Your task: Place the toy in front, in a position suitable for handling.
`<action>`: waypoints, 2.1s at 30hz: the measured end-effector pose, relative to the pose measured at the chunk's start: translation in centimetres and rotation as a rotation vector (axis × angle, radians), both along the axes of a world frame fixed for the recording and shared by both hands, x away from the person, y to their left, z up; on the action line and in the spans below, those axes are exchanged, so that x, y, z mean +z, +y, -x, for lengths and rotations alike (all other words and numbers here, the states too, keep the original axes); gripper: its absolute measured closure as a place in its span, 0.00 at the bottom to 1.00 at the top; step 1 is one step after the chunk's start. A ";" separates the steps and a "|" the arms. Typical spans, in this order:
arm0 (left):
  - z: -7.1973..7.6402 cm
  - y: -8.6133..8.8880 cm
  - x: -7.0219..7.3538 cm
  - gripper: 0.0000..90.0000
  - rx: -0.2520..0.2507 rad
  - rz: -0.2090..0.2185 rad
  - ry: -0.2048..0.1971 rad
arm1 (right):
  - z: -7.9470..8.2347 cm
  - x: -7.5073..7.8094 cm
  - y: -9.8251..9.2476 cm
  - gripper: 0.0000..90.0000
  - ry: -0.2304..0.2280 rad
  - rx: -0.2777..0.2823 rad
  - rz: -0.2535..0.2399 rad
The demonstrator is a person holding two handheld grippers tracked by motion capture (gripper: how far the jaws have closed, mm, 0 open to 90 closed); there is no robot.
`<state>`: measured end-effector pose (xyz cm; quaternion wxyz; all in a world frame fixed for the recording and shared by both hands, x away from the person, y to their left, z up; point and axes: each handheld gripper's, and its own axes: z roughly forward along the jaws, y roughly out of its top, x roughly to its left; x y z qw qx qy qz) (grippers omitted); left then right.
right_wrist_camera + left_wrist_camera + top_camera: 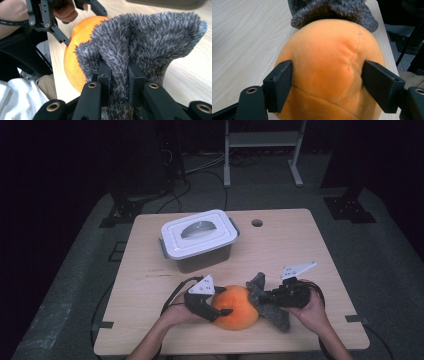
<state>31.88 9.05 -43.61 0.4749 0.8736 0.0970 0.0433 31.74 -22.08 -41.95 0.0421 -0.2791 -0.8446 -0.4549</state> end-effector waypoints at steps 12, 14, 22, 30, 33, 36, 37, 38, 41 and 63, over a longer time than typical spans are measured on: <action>0.2 -0.1 0.0 0.28 -0.007 0.006 0.001 | 0.3 -0.2 -0.8 0.84 0.020 -0.006 0.035; 0.2 -0.2 0.0 0.28 -0.008 0.007 0.000 | 0.2 0.6 -0.2 0.84 -0.004 -0.003 -0.001; 0.3 -0.3 0.0 0.28 -0.020 0.005 -0.007 | 0.2 -0.7 0.1 0.83 0.047 0.017 0.048; 0.7 -0.7 0.3 0.27 -0.031 -0.002 -0.011 | 0.3 1.5 0.2 0.84 -0.019 0.006 -0.003; 0.7 -0.8 0.7 0.24 -0.043 -0.009 -0.012 | 0.3 1.5 1.5 0.83 -0.033 0.035 0.012; 0.7 -0.7 1.5 0.21 -0.060 0.008 0.000 | 0.5 0.7 2.1 0.83 -0.020 0.063 0.032; 0.7 -0.7 1.7 0.18 -0.060 0.011 0.001 | 0.8 0.6 2.1 0.83 -0.019 0.075 0.039; 0.7 -0.8 1.9 0.15 -0.056 0.008 0.000 | 1.0 0.6 2.0 0.83 -0.023 0.084 0.045; 0.7 -1.1 1.9 0.11 -0.052 -0.010 -0.011 | 1.7 0.3 1.9 0.83 -0.011 0.121 0.055; 0.7 -1.3 1.8 0.25 0.057 0.008 -0.121 | -1.5 1.3 1.8 0.84 -0.013 0.048 0.000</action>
